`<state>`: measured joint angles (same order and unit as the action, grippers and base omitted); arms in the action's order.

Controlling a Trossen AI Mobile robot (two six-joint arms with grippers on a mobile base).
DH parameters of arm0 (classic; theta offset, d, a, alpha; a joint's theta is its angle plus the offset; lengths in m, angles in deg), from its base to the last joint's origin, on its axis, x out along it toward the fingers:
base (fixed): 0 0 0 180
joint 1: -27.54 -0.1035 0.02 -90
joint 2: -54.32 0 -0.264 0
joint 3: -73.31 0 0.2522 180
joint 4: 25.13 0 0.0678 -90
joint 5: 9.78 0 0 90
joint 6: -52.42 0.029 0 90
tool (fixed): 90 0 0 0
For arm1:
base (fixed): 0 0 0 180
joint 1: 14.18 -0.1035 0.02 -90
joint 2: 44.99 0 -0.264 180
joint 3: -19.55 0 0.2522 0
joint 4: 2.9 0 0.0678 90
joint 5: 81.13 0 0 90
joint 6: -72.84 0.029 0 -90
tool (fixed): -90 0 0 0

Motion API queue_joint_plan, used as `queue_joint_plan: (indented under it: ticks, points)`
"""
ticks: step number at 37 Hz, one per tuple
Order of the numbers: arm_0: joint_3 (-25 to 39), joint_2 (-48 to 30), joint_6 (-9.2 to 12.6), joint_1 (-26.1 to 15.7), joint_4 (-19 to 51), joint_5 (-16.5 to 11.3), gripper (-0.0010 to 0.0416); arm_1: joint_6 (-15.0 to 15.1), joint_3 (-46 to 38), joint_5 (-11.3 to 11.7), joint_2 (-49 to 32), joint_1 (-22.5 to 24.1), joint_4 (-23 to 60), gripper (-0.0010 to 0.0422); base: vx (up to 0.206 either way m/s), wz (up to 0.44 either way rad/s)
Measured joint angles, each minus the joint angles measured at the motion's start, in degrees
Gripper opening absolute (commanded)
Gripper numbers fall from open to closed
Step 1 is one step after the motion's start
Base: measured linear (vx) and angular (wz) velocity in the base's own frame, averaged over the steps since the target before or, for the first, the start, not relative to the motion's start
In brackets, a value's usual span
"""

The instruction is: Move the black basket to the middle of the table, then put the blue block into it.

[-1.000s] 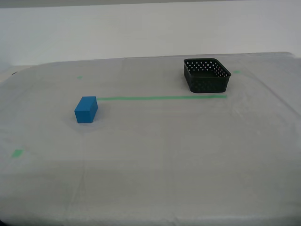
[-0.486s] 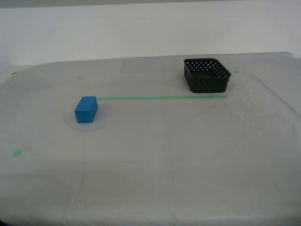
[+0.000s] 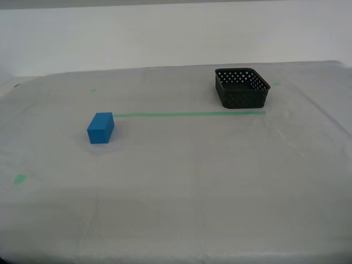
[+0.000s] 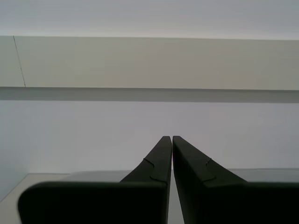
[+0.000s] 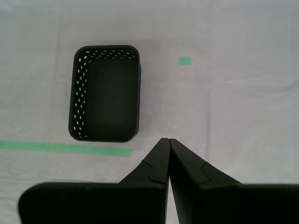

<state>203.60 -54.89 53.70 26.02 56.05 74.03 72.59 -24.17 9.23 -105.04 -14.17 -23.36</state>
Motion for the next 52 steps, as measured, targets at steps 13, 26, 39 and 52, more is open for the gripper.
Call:
queue_joint_plan:
  ticks: [13, 26, 39, 52]
  points:
    - [0.0, -2.0, -0.2, -1.7, -1.7, 0.1, 0.0, 0.0, 0.0, 0.0, 0.0, 0.0, 0.0, 0.0, 0.0, 0.0]
    - [-0.1, -2.0, 2.4, -1.9, -2.8, 1.5, 0.0008, 0.0, 0.0, 0.0, 0.0, 0.0, 0.0, 0.0, 0.0, 0.0]
    - [-0.1, -2.0, 2.8, -1.9, -3.0, 2.7, 0.0152, 0.0, 0.0, 0.0, 0.0, 0.0, 0.0, 0.0, 0.0, 0.0]
    - [-0.1, -2.0, 1.7, -1.9, -3.2, 3.3, 0.037, 0.0, 0.0, 0.0, 0.0, 0.0, 0.0, 0.0, 0.0, 0.0]
